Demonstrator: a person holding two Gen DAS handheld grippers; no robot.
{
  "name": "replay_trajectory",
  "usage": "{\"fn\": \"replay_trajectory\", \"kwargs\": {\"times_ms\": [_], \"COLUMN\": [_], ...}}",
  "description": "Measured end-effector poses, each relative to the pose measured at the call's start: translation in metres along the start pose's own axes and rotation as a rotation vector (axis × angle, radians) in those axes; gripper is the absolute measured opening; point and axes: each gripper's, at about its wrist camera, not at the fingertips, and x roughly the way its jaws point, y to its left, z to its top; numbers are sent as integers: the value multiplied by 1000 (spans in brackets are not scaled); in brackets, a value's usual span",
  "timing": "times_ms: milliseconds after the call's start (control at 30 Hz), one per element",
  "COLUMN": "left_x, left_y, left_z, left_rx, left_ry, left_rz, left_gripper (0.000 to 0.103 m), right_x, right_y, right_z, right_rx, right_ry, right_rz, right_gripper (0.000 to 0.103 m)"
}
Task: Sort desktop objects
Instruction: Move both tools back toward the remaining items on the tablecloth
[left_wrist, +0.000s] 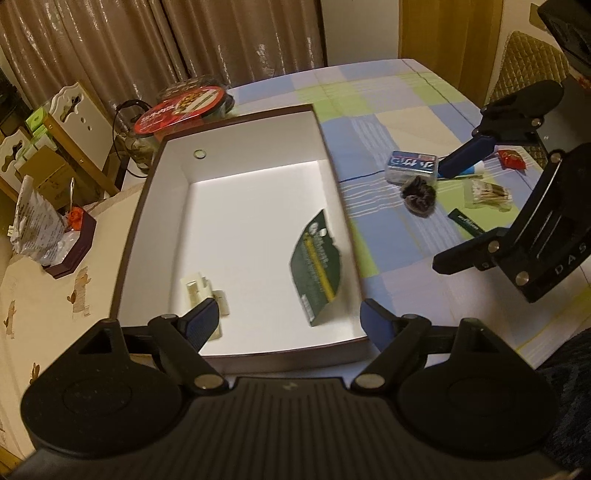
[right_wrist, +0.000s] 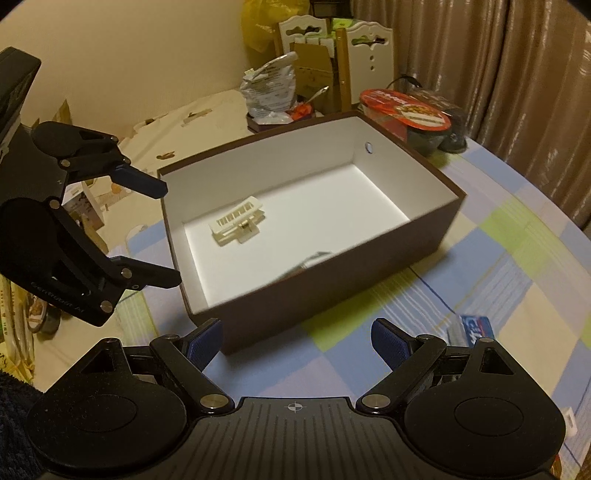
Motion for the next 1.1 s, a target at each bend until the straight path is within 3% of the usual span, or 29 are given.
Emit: {"fn": "replay_trajectory", "kwargs": {"times_ms": [567,833,1100], "left_x": [15,28,52], "left_y": [-76,-113,-149], "left_z": [16,16,17], "left_rx": [-1,-45,-86], "left_ry": [6,24,58], "left_rz": [-33,-48,-70], "left_gripper": [83,83,83], "right_x": [-48,-66,-70], "right_y": [-70,-103,-130], "right_z": [-76,-121,-160], "right_rx": [142,256,338], "right_ry": [16,4,55], "right_rz": [-83,-129,-192], "right_gripper": [90,90,90]}}
